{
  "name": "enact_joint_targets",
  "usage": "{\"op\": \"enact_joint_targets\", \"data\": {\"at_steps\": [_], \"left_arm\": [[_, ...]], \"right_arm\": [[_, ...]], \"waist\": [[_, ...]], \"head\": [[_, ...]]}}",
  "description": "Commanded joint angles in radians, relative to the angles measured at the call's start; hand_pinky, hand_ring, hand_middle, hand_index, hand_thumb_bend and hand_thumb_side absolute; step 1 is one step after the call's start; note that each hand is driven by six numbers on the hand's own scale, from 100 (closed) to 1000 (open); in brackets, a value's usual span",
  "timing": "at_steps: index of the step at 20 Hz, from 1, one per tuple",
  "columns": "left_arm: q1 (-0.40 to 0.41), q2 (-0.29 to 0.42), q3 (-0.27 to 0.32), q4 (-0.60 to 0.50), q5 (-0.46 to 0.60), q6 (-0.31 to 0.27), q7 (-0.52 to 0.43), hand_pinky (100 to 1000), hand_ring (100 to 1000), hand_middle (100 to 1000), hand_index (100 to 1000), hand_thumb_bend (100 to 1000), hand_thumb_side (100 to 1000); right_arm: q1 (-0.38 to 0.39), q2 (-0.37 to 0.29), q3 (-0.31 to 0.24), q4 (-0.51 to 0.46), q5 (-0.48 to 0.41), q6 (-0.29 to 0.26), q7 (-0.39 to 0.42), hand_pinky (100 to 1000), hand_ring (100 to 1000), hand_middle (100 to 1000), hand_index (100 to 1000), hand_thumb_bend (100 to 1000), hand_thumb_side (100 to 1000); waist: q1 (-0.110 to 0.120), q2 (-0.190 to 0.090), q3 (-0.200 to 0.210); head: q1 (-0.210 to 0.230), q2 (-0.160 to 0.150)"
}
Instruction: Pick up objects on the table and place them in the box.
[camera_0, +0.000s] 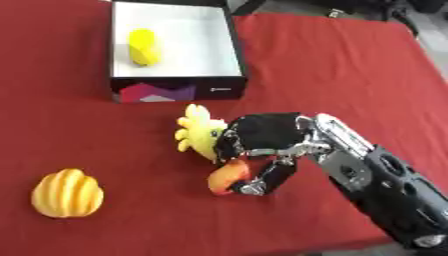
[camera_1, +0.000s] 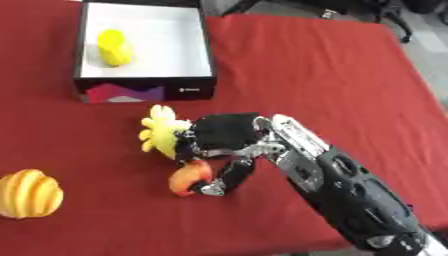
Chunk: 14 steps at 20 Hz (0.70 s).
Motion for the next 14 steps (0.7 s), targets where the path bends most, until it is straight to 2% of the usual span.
{"op": "enact_joint_targets", "data": {"at_steps": [1, 5, 8, 10, 14], "left_arm": [[-0.003, 0.034, 0.012, -0.017, -0.004, -0.003, -0.002, 844, 864, 765, 811, 100, 612], [-0.003, 0.035, 0.011, -0.017, -0.005, -0.004, -0.003, 844, 864, 765, 812, 100, 612], [-0.002, 0.035, 0.011, -0.017, -0.007, -0.003, -0.004, 844, 865, 765, 812, 100, 612], [-0.002, 0.035, 0.010, -0.017, -0.007, -0.004, -0.005, 844, 865, 765, 812, 100, 611], [-0.001, 0.035, 0.009, -0.017, -0.009, -0.003, -0.007, 844, 865, 765, 812, 100, 611]], "right_arm": [[-0.004, -0.044, -0.027, -0.057, -0.069, 0.004, 0.049, 503, 453, 463, 588, 100, 265], [-0.009, -0.062, -0.050, -0.095, -0.157, 0.048, 0.077, 518, 471, 481, 597, 100, 232], [-0.020, -0.073, -0.071, -0.123, -0.234, 0.093, 0.082, 529, 488, 488, 599, 100, 208], [-0.027, -0.082, -0.086, -0.143, -0.282, 0.124, 0.086, 558, 534, 514, 602, 100, 195], [-0.041, -0.102, -0.112, -0.171, -0.356, 0.174, 0.081, 559, 541, 508, 594, 100, 183]], "waist": [[0.024, -0.018, 0.000], [0.024, -0.018, 0.000], [0.025, -0.017, 0.000], [0.025, -0.017, -0.001], [0.026, -0.016, -0.002]], "head": [[-0.002, -0.001], [-0.001, -0.001], [-0.002, -0.001], [-0.002, -0.001], [-0.003, -0.001]]}}
